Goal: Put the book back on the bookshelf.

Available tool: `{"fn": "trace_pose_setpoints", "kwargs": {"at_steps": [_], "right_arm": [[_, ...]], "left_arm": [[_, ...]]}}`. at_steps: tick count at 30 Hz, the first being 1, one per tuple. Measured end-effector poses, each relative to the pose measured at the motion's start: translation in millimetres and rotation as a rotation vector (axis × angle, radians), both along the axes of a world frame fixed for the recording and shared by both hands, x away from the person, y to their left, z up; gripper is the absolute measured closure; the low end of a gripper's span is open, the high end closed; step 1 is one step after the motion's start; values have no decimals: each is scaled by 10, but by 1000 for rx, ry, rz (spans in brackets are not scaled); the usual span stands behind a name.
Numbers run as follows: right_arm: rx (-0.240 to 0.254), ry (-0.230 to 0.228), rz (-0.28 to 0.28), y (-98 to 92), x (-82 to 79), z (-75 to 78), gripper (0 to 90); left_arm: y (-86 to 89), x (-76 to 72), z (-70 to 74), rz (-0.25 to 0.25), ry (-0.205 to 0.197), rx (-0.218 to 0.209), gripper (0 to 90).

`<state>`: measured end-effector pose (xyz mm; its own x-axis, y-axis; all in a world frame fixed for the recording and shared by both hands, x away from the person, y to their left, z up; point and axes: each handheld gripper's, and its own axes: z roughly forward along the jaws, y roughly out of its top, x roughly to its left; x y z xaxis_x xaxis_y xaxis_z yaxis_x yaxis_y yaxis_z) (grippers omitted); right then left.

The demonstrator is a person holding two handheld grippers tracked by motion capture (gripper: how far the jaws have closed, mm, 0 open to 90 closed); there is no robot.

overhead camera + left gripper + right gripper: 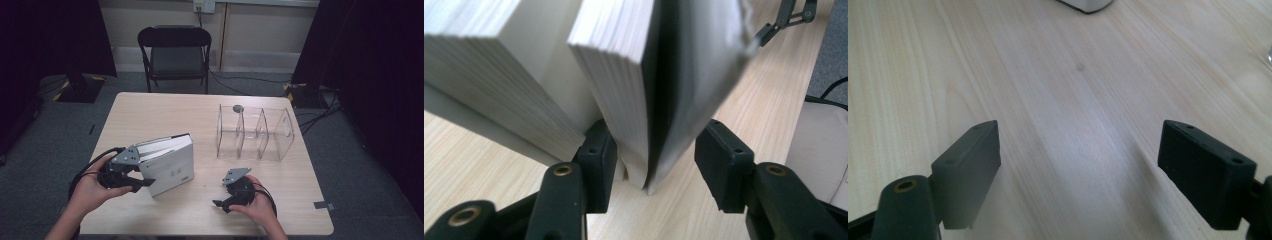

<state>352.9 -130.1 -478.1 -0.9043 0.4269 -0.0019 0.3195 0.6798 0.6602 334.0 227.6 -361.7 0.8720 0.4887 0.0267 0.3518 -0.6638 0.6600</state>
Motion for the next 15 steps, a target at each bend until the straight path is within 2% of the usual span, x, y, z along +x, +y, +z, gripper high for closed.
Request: {"fn": "trace_pose_setpoints", "kwargs": {"at_steps": [1,7,15], "right_arm": [[-3,0,5,17,4,17,174],[-14,-2,62,115,67,121,182],[-20,-7,103,194,156,296,182]], "left_arm": [[3,-4,-7,6,3,-9,514],[57,-25,-33,20,6,2,474],[163,-47,-116,36,12,-26,374]]}}
